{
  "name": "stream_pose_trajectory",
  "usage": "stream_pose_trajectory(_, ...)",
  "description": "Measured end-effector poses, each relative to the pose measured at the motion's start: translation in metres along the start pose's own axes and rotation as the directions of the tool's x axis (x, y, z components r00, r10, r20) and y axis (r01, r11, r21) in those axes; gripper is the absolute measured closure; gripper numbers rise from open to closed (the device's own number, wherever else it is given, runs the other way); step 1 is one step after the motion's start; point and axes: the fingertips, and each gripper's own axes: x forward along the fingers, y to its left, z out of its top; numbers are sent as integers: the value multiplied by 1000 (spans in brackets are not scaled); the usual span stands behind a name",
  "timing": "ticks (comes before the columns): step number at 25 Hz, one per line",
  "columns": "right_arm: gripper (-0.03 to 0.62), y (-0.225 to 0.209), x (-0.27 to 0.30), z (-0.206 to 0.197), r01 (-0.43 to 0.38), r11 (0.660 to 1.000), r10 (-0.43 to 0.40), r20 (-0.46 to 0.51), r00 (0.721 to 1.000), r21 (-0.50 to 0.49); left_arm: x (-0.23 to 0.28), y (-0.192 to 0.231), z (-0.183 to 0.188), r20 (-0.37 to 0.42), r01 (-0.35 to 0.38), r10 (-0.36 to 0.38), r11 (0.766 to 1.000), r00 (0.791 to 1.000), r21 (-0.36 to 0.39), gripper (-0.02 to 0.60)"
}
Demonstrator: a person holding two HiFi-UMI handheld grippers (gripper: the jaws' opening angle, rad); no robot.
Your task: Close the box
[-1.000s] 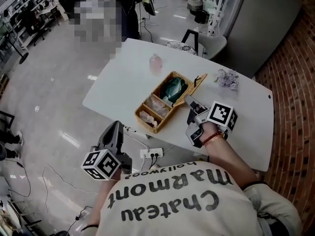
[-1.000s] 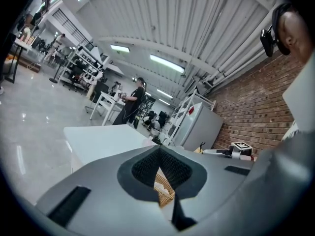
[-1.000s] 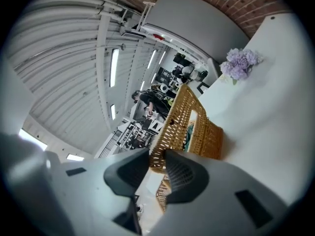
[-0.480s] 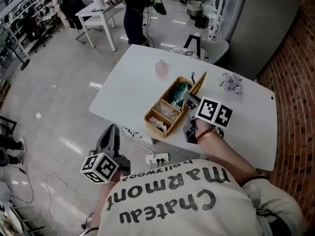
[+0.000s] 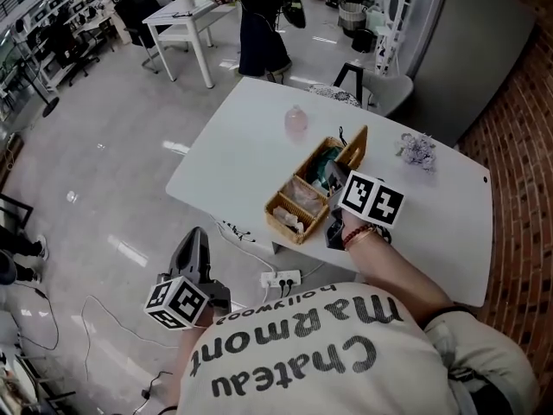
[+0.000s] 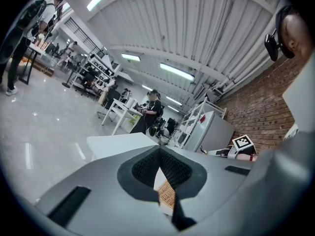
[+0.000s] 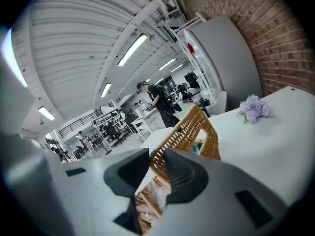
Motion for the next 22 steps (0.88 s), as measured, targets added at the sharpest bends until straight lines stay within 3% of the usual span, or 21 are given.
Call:
stream_pose_trajectory(10, 485, 6, 10, -6, 25, 997, -25, -4, 1000, -66, -16, 20, 6, 35, -42, 43, 999, 998, -11, 580)
stream_pose_trajectory(17, 487, 15, 20, -8, 43, 973, -43, 2, 999, -226, -19, 27, 11, 47, -54, 55, 998, 997, -16, 580)
stream_pose_trajectory(22, 484, 17, 28, -13, 36, 970, -42, -16, 999, -241, -20, 32, 11, 49, -64, 65, 998, 997, -23, 580)
